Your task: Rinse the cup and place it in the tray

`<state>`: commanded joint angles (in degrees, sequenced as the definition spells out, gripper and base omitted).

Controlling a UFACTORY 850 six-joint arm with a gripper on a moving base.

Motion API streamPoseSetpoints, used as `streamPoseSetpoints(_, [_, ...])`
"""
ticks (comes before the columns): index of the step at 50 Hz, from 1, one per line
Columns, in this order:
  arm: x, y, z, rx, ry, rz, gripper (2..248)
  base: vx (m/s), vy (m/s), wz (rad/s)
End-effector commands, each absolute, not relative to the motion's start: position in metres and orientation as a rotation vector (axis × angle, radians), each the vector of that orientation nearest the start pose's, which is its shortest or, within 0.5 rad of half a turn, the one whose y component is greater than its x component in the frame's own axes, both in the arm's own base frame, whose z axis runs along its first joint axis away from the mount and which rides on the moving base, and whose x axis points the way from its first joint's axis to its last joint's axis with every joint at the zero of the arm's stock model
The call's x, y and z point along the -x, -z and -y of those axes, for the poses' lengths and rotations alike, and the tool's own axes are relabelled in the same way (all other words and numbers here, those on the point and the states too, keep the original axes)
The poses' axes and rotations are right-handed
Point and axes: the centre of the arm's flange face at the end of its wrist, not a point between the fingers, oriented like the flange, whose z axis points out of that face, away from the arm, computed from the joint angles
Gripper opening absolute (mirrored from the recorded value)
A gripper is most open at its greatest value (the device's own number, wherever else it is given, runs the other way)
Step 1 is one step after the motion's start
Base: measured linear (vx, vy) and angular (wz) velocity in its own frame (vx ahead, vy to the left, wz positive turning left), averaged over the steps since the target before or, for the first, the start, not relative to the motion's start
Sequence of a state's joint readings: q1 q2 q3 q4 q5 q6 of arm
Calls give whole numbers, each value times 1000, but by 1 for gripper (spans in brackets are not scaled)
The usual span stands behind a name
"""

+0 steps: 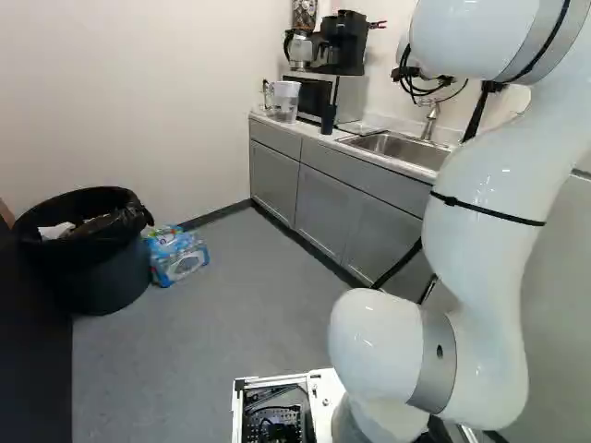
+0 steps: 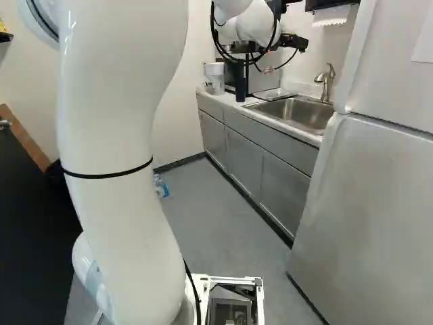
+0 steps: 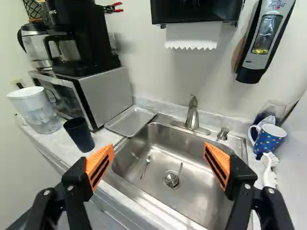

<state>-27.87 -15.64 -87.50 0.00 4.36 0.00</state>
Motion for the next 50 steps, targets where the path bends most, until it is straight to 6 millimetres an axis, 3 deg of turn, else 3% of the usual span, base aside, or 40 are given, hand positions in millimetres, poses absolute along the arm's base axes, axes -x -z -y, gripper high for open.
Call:
streamPoseSetpoints(8, [-566, -737, 303, 2644, 2108, -664, 247, 0, 0, 0])
streamPoseSetpoints(50, [-566, -737, 303, 2644, 2108, -664, 247, 0, 0, 0])
